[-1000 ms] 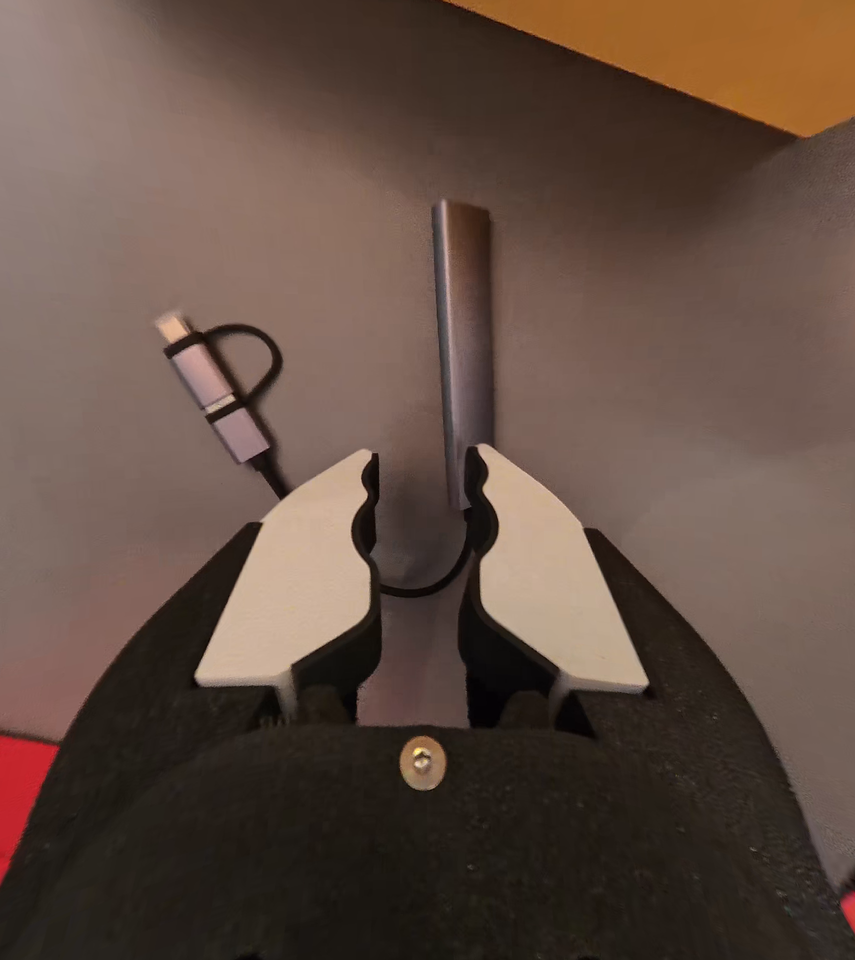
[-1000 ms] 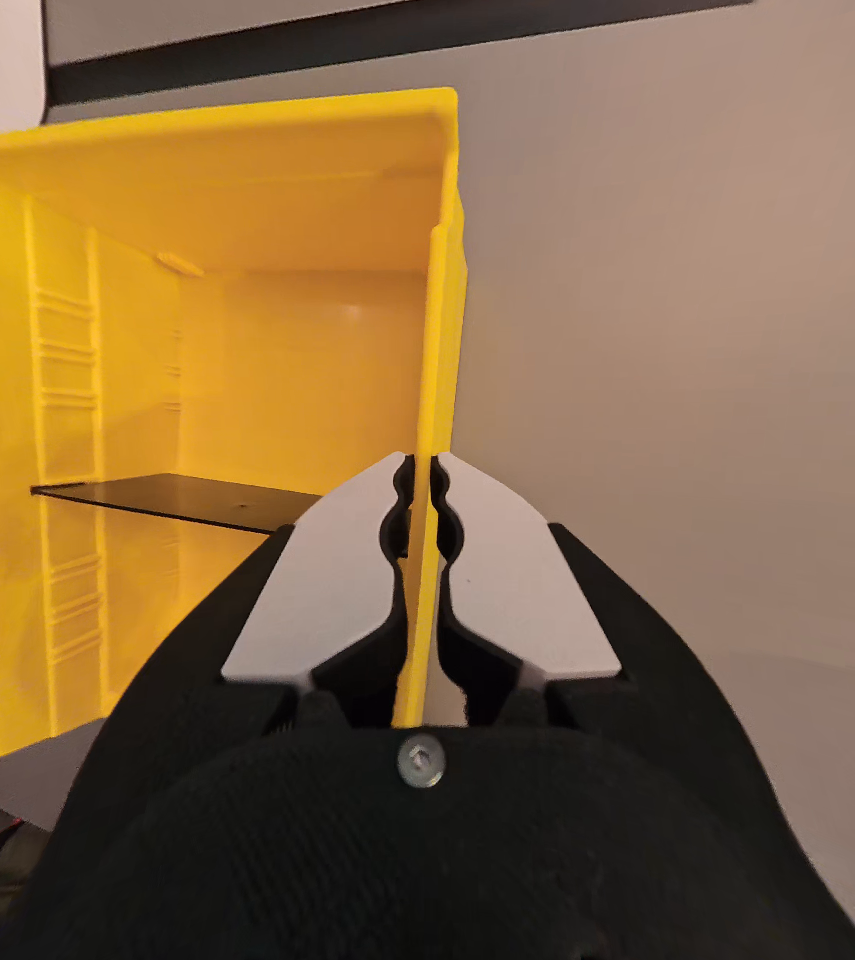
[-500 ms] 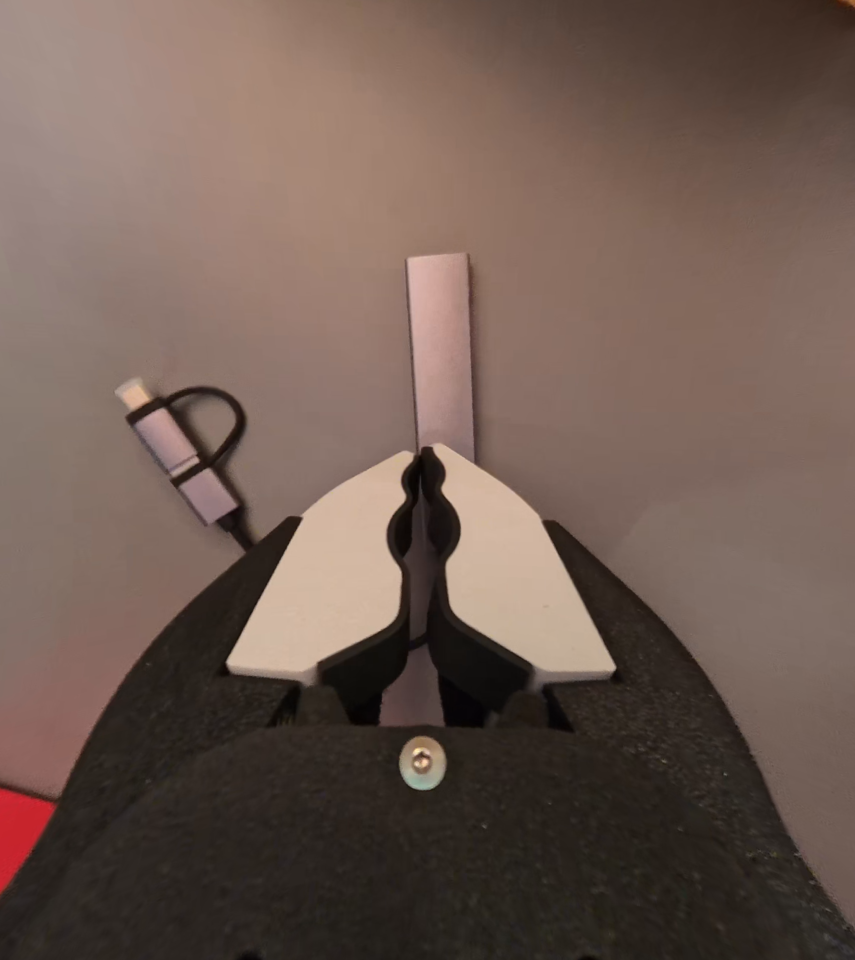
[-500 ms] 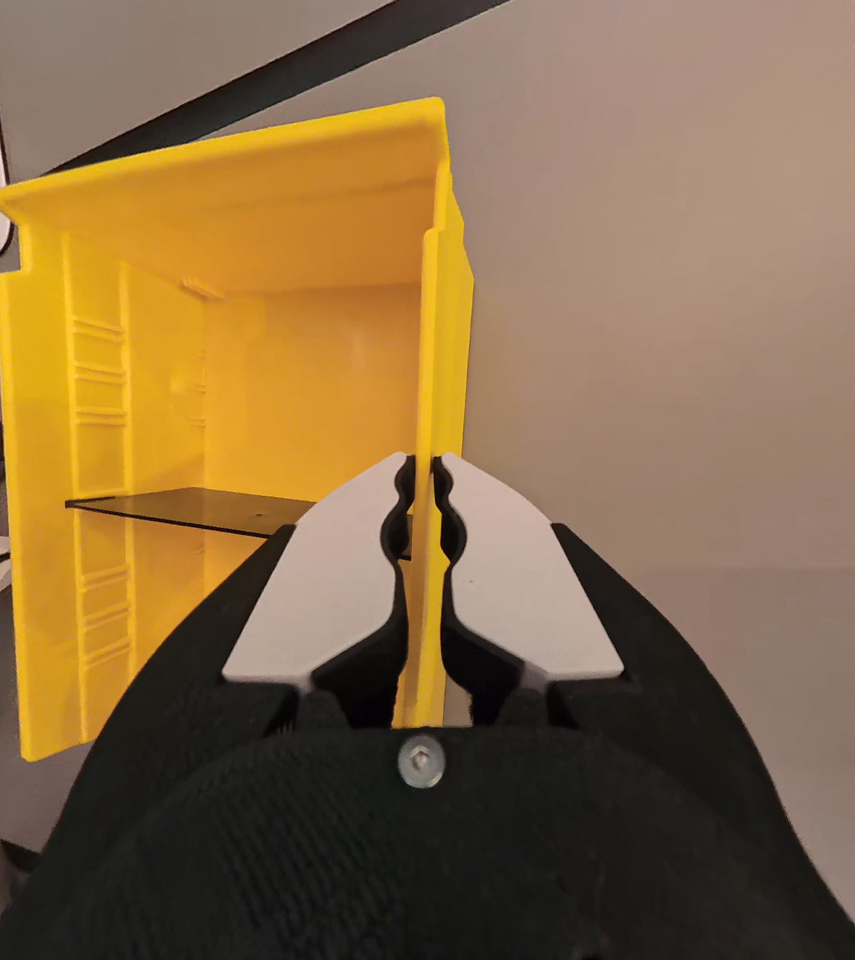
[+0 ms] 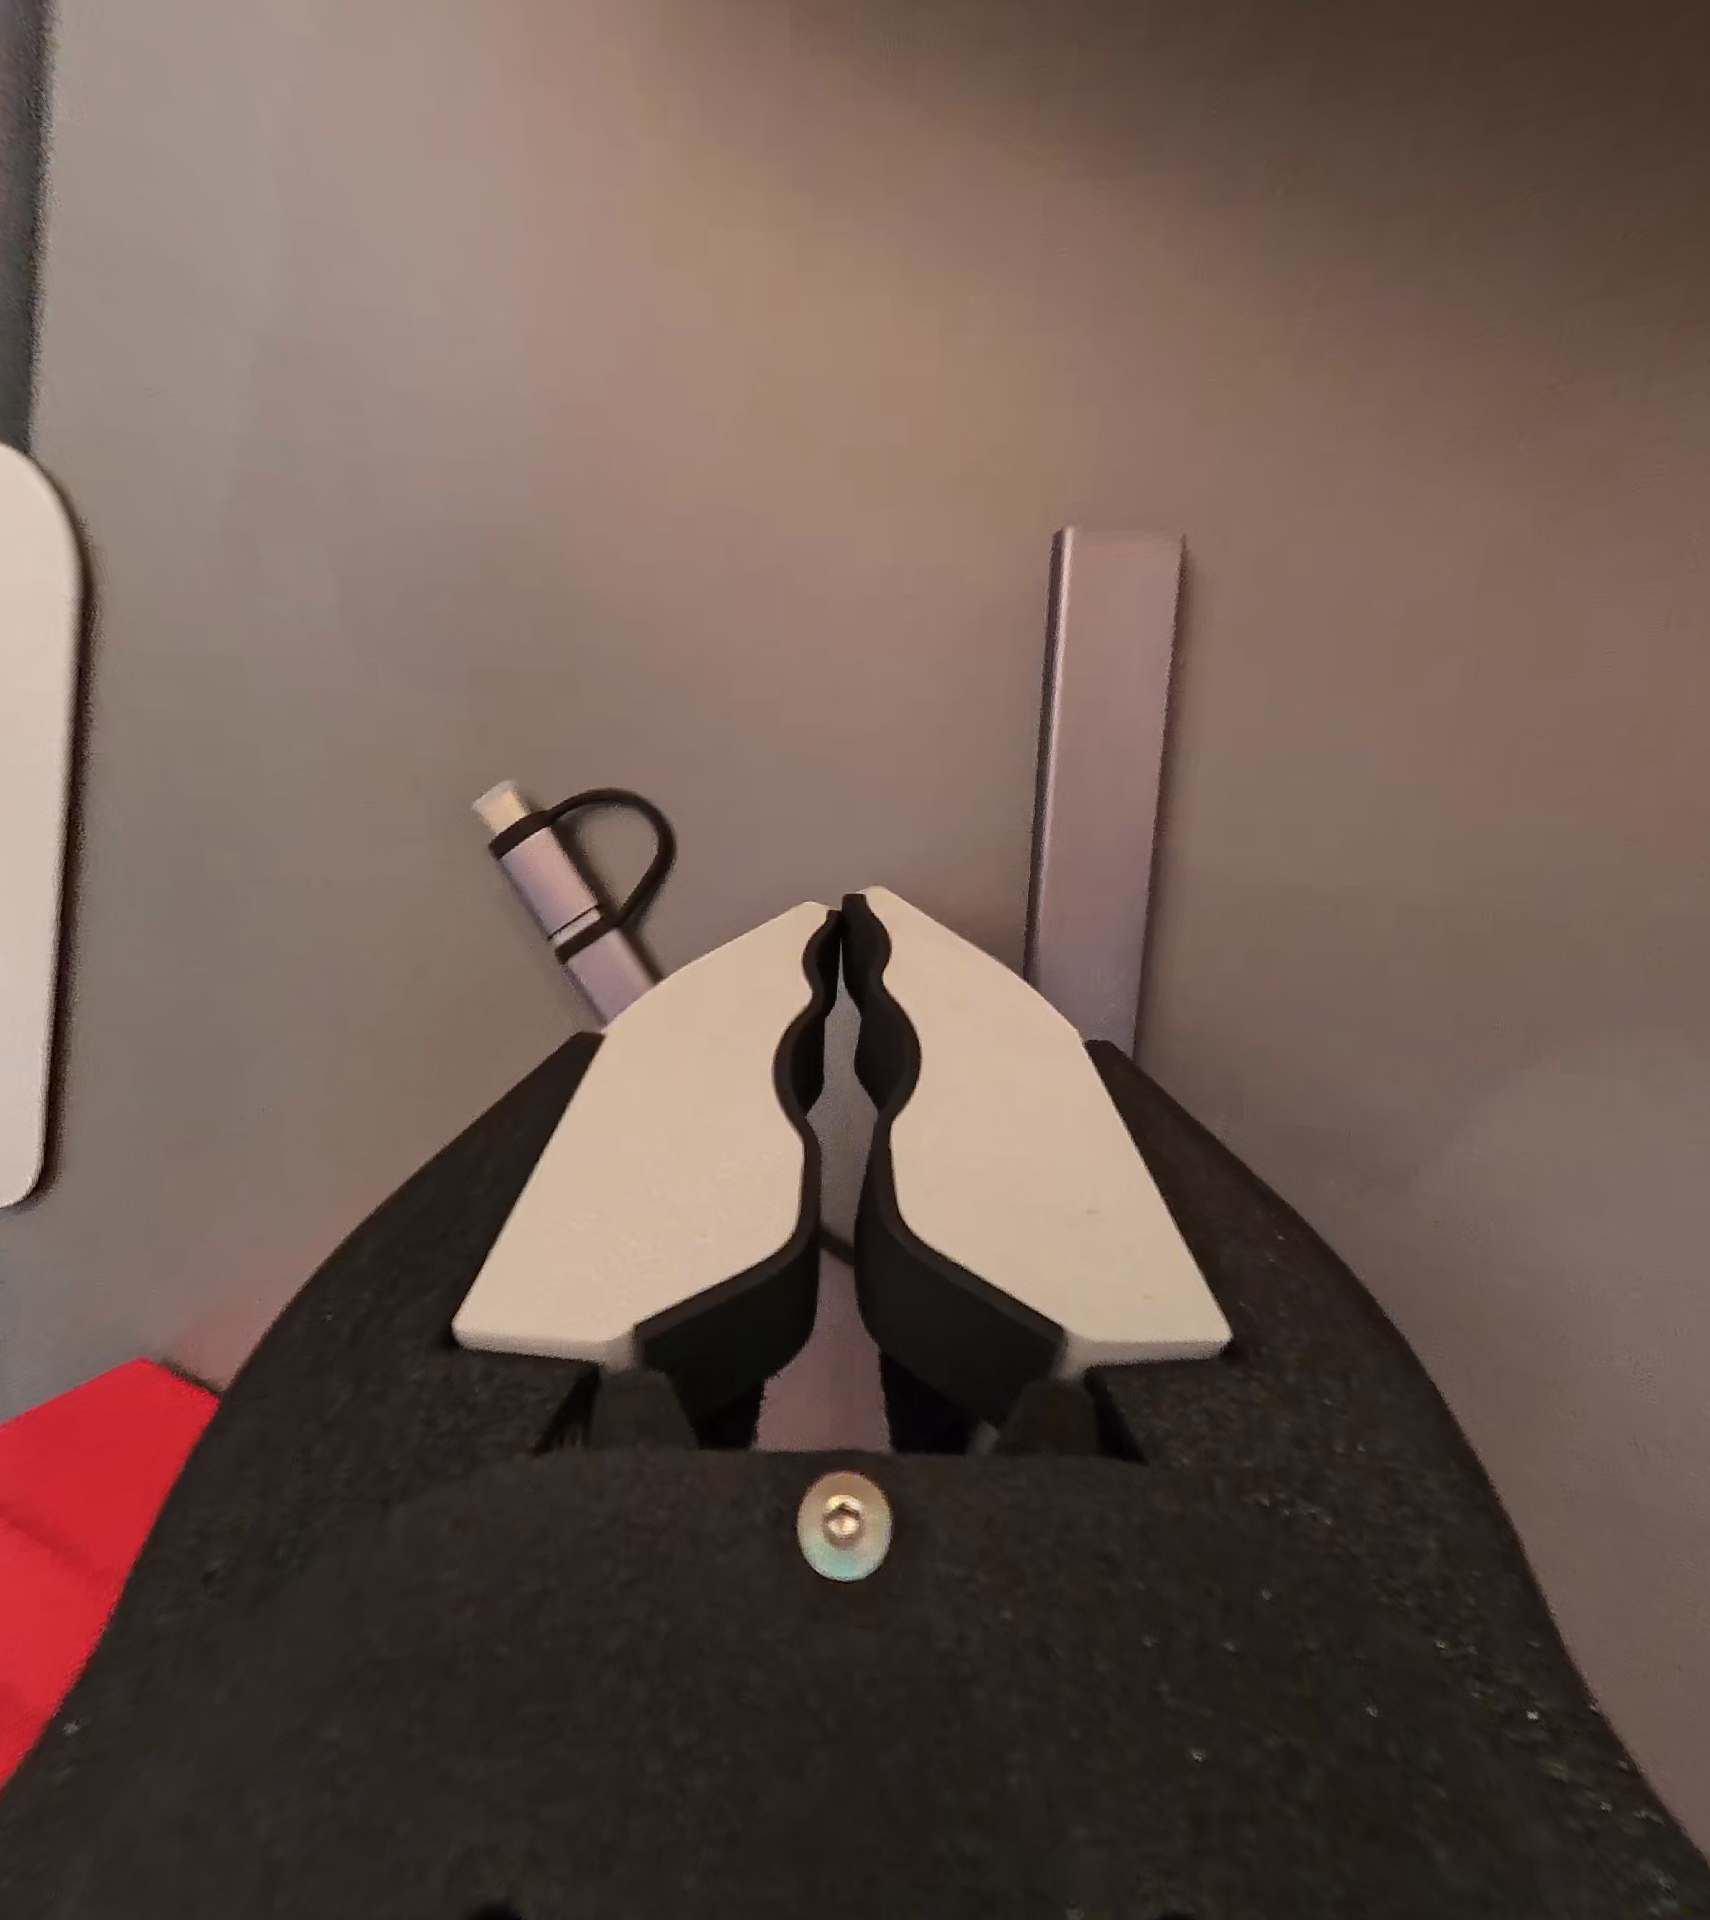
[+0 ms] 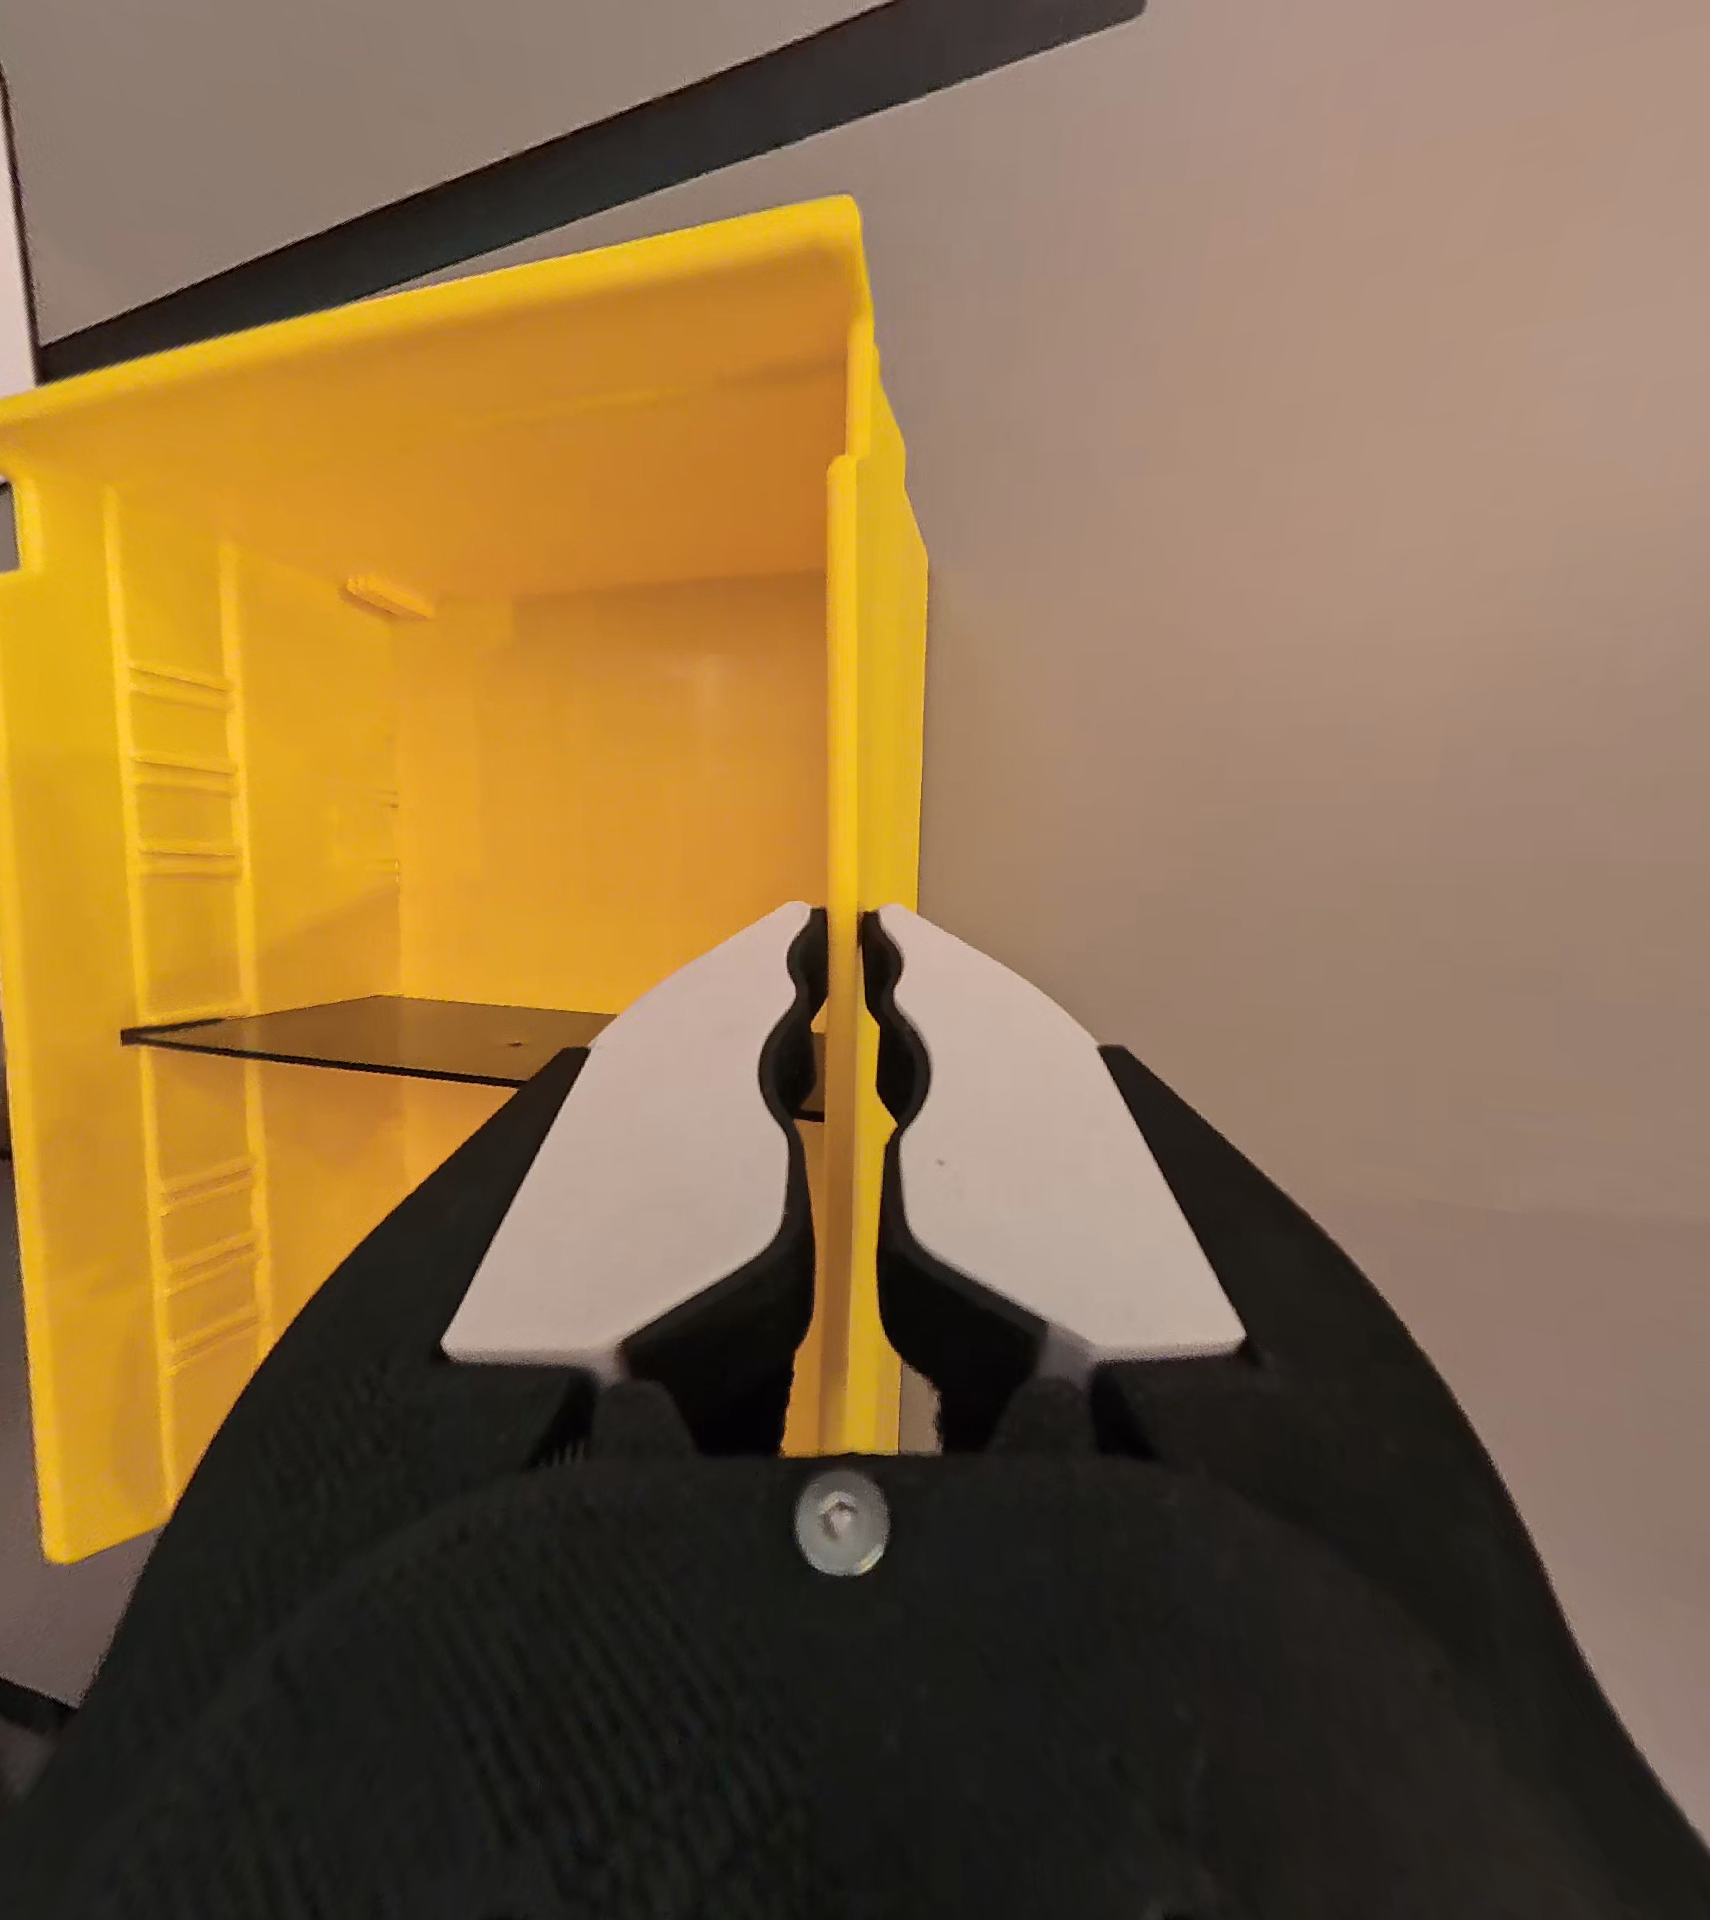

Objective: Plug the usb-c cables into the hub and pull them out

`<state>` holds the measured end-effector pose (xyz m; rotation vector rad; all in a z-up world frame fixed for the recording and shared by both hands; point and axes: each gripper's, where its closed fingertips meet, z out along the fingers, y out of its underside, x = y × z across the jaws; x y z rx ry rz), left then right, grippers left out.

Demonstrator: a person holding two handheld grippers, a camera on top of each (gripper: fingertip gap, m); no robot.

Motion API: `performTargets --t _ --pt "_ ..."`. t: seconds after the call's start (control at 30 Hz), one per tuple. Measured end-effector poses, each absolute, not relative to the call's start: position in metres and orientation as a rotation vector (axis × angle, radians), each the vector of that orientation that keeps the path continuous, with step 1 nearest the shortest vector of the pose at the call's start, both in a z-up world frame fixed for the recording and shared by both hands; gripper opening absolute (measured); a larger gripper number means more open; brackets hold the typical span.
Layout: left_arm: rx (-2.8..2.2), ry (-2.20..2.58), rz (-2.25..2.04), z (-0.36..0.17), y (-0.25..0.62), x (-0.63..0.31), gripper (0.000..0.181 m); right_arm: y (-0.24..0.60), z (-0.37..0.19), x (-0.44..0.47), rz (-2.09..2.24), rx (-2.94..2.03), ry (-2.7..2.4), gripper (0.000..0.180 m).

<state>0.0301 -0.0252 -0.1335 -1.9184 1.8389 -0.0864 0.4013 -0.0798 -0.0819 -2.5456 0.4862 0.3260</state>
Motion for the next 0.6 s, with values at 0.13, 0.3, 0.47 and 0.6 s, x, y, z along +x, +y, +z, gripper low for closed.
performTargets --t 0.13,0.3,0.47,0.6 --pt "-1.929 1.747 -0.26 -0.11 -0.053 0.014 0.0 -0.079 -0.081 0.401 0.338 -2.532 0.463 0.008" --pt "-1.869 1.527 -0.518 -0.082 -0.099 -0.009 0.002 -0.07 -0.05 0.414 0.268 -2.374 0.448 0.023" --pt "-1.753 1.172 -0.555 -0.023 -0.093 -0.073 0.013 -0.063 0.025 0.402 0.107 -2.089 0.25 0.037" --pt "-1.837 1.01 -0.274 0.0 -0.065 -0.179 0.017 -0.061 0.091 0.367 0.058 -1.83 0.084 0.05"
